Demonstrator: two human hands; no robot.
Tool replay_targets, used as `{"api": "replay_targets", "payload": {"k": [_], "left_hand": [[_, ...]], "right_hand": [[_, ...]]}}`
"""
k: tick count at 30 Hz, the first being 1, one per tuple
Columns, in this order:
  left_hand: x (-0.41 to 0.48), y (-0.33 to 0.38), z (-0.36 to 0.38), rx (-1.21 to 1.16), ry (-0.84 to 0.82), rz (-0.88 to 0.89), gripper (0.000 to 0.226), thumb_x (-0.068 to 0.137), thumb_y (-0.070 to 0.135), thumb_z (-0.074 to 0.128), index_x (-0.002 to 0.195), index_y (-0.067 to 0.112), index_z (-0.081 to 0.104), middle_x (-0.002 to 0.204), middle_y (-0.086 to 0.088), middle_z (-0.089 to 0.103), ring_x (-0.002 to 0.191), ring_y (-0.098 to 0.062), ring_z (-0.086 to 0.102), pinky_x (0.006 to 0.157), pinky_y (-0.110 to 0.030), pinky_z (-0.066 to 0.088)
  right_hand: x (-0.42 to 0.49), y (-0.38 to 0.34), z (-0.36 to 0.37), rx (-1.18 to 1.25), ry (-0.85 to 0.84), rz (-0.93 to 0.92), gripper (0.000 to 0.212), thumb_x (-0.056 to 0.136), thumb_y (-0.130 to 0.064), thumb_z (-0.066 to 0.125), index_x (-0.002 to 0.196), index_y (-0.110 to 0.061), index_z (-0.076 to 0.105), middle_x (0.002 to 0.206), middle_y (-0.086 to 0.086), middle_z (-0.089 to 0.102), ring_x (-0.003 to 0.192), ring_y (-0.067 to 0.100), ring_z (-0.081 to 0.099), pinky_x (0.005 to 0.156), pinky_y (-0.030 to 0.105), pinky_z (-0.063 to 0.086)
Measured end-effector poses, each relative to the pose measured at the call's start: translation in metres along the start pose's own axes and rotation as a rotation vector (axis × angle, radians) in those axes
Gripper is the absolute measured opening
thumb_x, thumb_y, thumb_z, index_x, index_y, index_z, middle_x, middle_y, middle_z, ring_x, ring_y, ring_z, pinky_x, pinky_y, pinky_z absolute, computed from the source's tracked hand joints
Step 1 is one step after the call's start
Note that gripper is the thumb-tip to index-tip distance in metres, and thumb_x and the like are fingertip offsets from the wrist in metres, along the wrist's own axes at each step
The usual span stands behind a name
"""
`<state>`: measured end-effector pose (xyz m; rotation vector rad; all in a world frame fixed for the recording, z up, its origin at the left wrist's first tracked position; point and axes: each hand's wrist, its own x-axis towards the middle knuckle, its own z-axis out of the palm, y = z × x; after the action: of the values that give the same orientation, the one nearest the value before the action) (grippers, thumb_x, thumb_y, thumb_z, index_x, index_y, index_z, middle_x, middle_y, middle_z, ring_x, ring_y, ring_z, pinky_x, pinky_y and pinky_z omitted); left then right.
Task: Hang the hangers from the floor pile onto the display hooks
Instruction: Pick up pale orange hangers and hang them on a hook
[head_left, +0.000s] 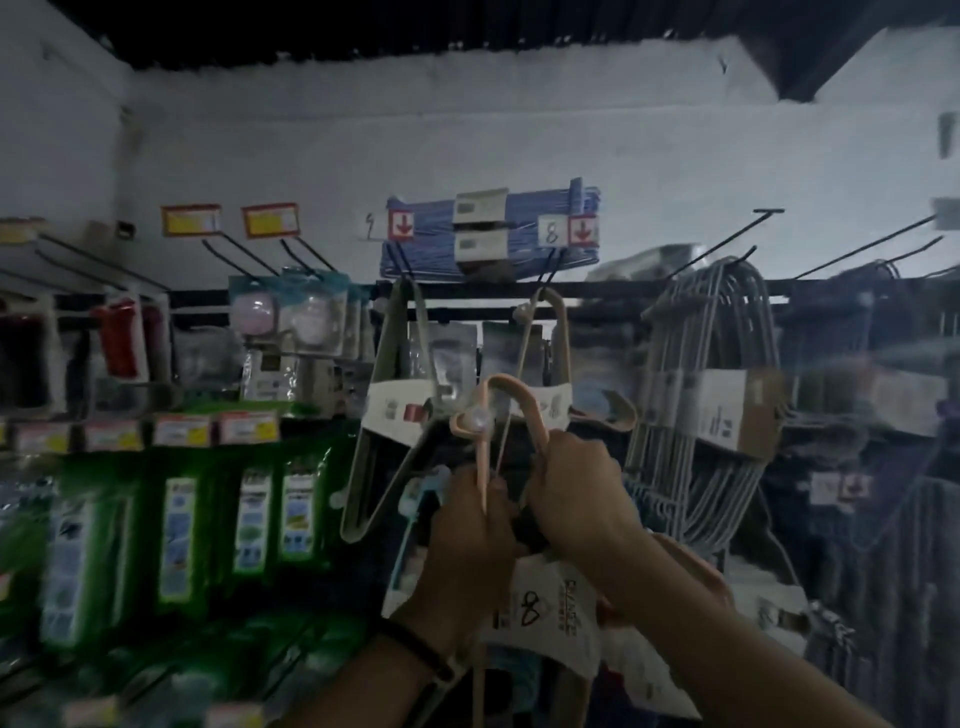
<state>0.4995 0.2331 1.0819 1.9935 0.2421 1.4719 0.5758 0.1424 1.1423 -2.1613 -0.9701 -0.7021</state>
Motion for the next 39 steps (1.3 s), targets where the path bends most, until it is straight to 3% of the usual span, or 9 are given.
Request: {"api": "replay_targets", "payload": {"k": [4, 6, 10, 16, 19, 21, 23, 26, 39], "left_hand": [[0.039, 0.002, 0.025, 0.110, 0.032, 0.114, 0.029, 0.108, 0.029, 0.044, 0.123, 0.010, 0.060, 0.086, 0.004, 0.068, 0.070, -0.006, 0.063, 0.063, -0.023, 0.052], [0.059, 0.011, 0.029, 0.125, -0.016, 0.123, 0.030, 0.109, 0.031, 0.043, 0.133, 0.018, 0.057, 0.095, 0.004, 0.073, 0.079, -0.007, 0.069, 0.071, -0.031, 0.059], [0.092, 0.027, 0.030, 0.090, -0.084, 0.124, 0.012, 0.109, 0.020, 0.045, 0.105, 0.023, 0.056, 0.077, 0.015, 0.059, 0.066, -0.001, 0.059, 0.056, -0.007, 0.043], [0.137, 0.032, 0.032, 0.186, -0.130, 0.118, 0.013, 0.100, 0.006, 0.052, 0.091, 0.008, 0.060, 0.081, -0.006, 0.060, 0.071, -0.020, 0.059, 0.054, -0.024, 0.042], [0.154, 0.042, 0.024, -0.017, -0.327, 0.080, 0.030, 0.100, 0.040, 0.062, 0.093, 0.011, 0.066, 0.086, -0.009, 0.069, 0.075, -0.022, 0.067, 0.069, -0.039, 0.060], [0.167, 0.049, 0.018, -0.342, -0.354, -0.097, 0.075, 0.077, 0.085, 0.063, 0.121, 0.025, 0.070, 0.116, -0.005, 0.074, 0.099, -0.023, 0.073, 0.086, -0.048, 0.063], [0.181, 0.058, 0.015, -0.458, -0.290, -0.214, 0.116, 0.055, 0.105, 0.055, 0.136, 0.023, 0.061, 0.132, -0.010, 0.069, 0.105, -0.032, 0.074, 0.085, -0.051, 0.063], [0.193, 0.065, 0.019, -0.438, -0.294, -0.141, 0.095, 0.073, 0.095, 0.051, 0.112, 0.012, 0.073, 0.108, -0.019, 0.077, 0.095, -0.038, 0.076, 0.083, -0.054, 0.064], [0.237, 0.082, 0.037, -0.599, -0.248, -0.224, 0.058, 0.090, 0.062, 0.070, 0.110, 0.007, 0.076, 0.093, -0.015, 0.080, 0.093, -0.039, 0.077, 0.095, -0.061, 0.057]], "right_hand": [[0.038, 0.016, -0.010, 0.080, 0.067, 0.048, 0.011, 0.102, -0.017, 0.055, 0.097, -0.012, 0.062, 0.089, 0.008, 0.065, 0.074, 0.021, 0.065, 0.068, 0.039, 0.062], [0.055, 0.019, -0.016, 0.094, 0.100, 0.059, 0.009, 0.101, -0.019, 0.060, 0.097, -0.011, 0.062, 0.088, 0.006, 0.064, 0.072, 0.018, 0.063, 0.060, 0.032, 0.057], [0.078, 0.014, -0.031, 0.080, 0.182, 0.098, 0.009, 0.094, -0.011, 0.066, 0.086, -0.011, 0.062, 0.078, 0.004, 0.063, 0.063, 0.015, 0.062, 0.047, 0.026, 0.049], [0.103, -0.001, -0.051, 0.007, 0.233, 0.146, 0.021, 0.092, -0.008, 0.066, 0.076, -0.014, 0.053, 0.075, 0.005, 0.059, 0.062, 0.017, 0.061, 0.048, 0.028, 0.050], [0.110, -0.002, -0.058, -0.005, 0.263, 0.155, 0.023, 0.094, -0.009, 0.066, 0.074, -0.013, 0.054, 0.073, 0.005, 0.061, 0.060, 0.018, 0.063, 0.046, 0.028, 0.050], [0.115, -0.002, -0.058, -0.026, 0.279, 0.145, 0.013, 0.092, -0.009, 0.067, 0.081, -0.012, 0.061, 0.072, 0.005, 0.062, 0.061, 0.018, 0.063, 0.049, 0.029, 0.054], [0.119, -0.002, -0.056, -0.060, 0.279, 0.120, 0.002, 0.091, -0.008, 0.068, 0.091, -0.009, 0.067, 0.072, 0.005, 0.062, 0.063, 0.020, 0.065, 0.058, 0.036, 0.062], [0.128, 0.006, -0.057, -0.072, 0.280, 0.106, 0.009, 0.090, -0.008, 0.070, 0.086, -0.012, 0.063, 0.072, 0.004, 0.062, 0.064, 0.019, 0.065, 0.063, 0.037, 0.064], [0.180, 0.021, -0.078, 0.013, 0.248, 0.005, 0.016, 0.085, -0.014, 0.076, 0.094, -0.008, 0.064, 0.083, 0.010, 0.068, 0.070, 0.028, 0.072, 0.066, 0.043, 0.065]]}}
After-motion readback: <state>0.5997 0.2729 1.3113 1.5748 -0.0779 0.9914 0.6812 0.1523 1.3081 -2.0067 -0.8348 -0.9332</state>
